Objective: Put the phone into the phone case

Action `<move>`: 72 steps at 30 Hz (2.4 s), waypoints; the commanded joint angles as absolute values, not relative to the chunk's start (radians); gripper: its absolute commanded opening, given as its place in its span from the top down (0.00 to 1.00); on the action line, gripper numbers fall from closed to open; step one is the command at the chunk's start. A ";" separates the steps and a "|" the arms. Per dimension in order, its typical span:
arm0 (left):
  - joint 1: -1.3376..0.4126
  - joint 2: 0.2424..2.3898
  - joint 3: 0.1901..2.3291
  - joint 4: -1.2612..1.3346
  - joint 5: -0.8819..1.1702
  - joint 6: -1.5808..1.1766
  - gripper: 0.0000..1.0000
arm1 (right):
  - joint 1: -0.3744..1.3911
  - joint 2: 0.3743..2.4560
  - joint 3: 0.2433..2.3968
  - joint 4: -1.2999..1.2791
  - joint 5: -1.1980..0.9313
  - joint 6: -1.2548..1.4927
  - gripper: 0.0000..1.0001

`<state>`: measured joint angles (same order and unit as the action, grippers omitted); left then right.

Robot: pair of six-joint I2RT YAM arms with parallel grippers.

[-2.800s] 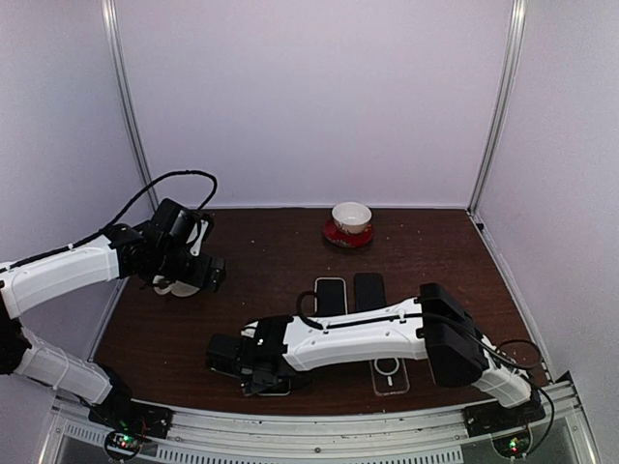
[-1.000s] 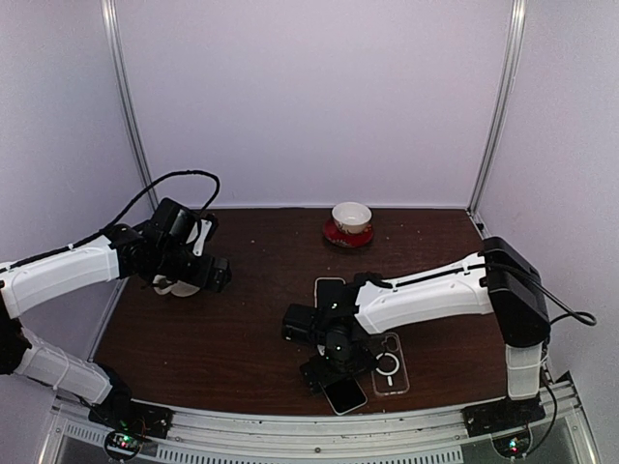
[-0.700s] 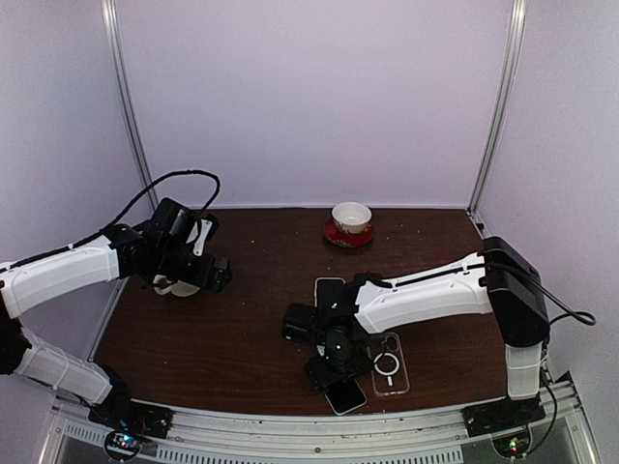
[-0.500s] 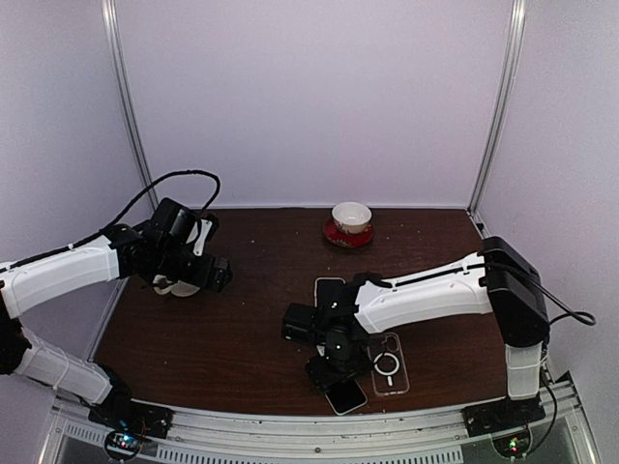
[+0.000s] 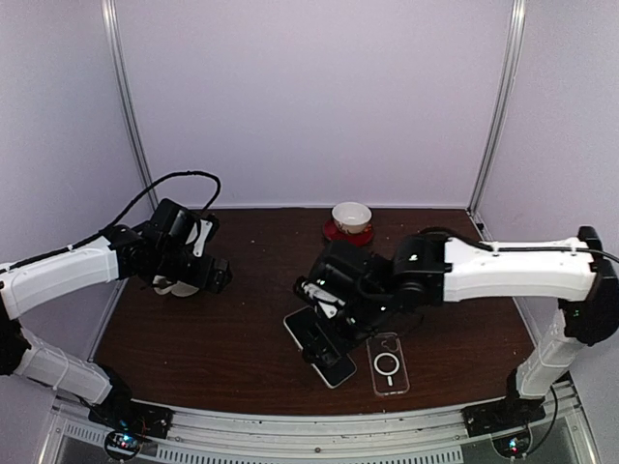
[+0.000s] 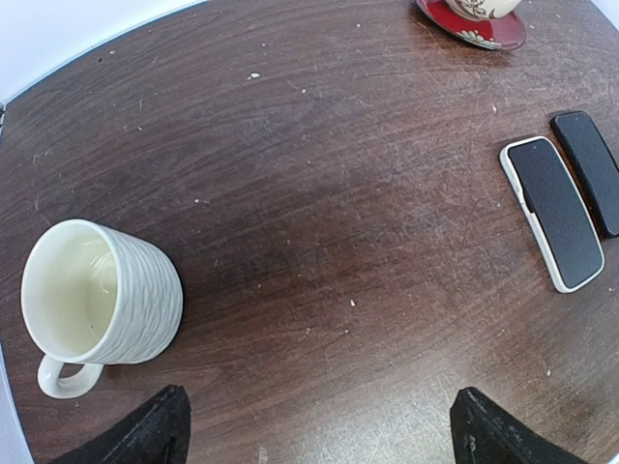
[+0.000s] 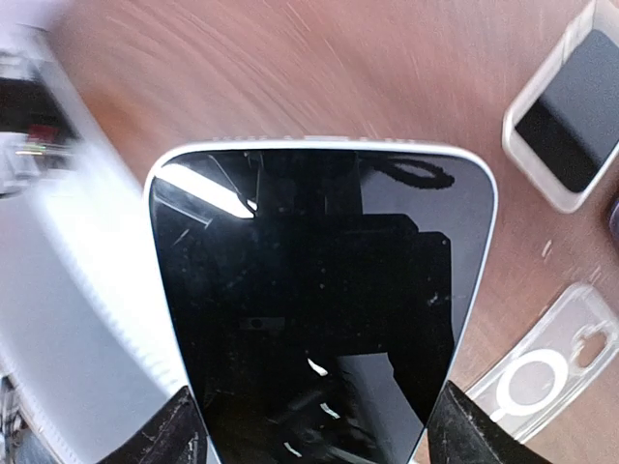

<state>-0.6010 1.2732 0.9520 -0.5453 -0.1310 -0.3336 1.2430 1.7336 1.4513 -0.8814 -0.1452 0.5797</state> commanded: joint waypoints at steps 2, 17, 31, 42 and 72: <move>-0.592 1.233 0.925 -0.485 -0.137 -0.309 0.02 | 1.237 1.450 1.357 -0.717 -0.162 0.365 0.55; -0.592 1.236 0.919 -0.476 -0.127 -0.295 0.02 | 1.050 1.024 1.086 -0.391 -0.460 0.371 0.57; -0.592 1.254 0.922 -0.475 -0.079 -0.292 0.02 | 1.045 0.993 0.871 -0.309 -0.032 0.647 0.62; -0.617 1.206 1.055 -0.393 0.726 -0.294 0.12 | 1.078 1.175 1.163 -0.753 0.068 0.180 0.66; -0.843 1.581 1.379 -0.372 0.749 -0.636 0.44 | 1.155 1.453 1.385 -0.636 0.069 -0.189 0.69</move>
<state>-0.8257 1.5440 1.3560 -0.4397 0.7372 -0.6151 1.1496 1.4338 1.3338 -0.6815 0.0086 -0.1490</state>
